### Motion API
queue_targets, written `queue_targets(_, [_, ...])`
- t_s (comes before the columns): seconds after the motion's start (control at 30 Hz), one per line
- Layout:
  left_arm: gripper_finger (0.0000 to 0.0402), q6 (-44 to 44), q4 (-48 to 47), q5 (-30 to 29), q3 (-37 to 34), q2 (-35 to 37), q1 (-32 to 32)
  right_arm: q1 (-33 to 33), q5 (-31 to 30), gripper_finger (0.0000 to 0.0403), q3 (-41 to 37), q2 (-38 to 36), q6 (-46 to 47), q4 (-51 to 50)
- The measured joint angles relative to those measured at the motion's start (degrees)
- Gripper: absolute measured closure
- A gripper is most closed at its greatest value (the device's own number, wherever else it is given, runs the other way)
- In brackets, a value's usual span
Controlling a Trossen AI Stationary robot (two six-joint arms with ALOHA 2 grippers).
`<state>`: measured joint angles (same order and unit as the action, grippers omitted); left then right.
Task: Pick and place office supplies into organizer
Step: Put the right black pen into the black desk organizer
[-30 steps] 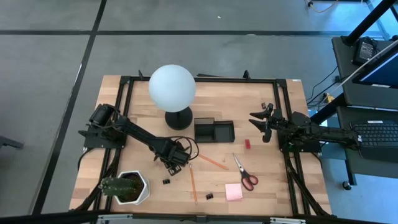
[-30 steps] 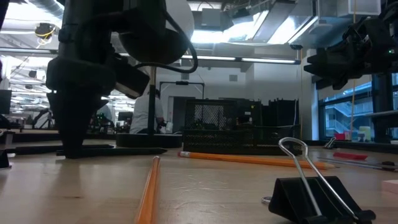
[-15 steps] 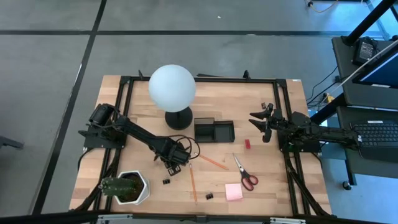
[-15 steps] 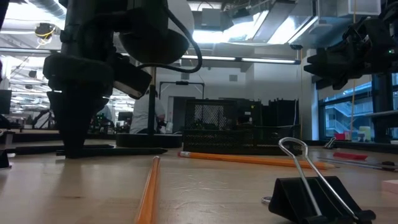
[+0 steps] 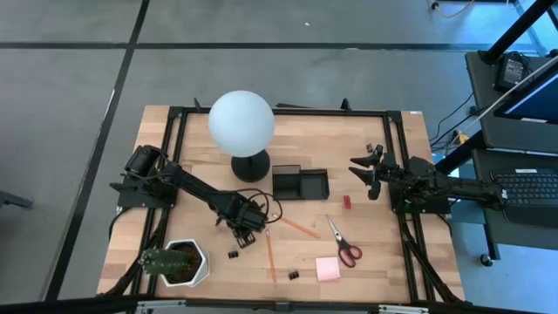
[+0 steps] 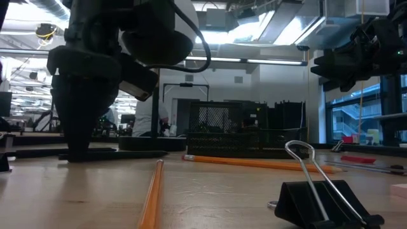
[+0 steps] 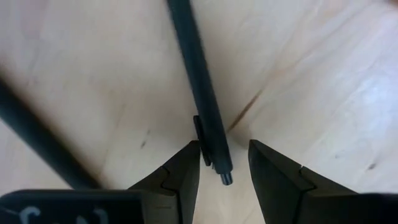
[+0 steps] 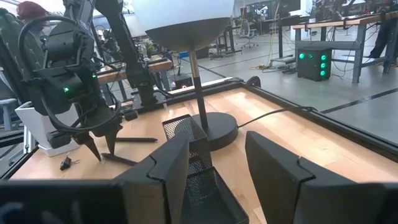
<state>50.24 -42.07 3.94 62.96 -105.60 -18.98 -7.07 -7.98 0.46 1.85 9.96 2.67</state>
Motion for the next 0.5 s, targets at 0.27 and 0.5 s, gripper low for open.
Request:
queue_targets(0.27, [0.0272, 1.76, 0.46, -0.84, 0.11, -0.09, -0.16, 0.0, 0.01, 0.0241, -0.02, 0.01, -0.04, 0.0])
queue_targets(0.5, [0.0272, 3.23, -0.23, -0.85, 0.44, -2.32, -0.14, 0.0, -0.01, 0.0241, -0.01, 0.01, -0.05, 0.0])
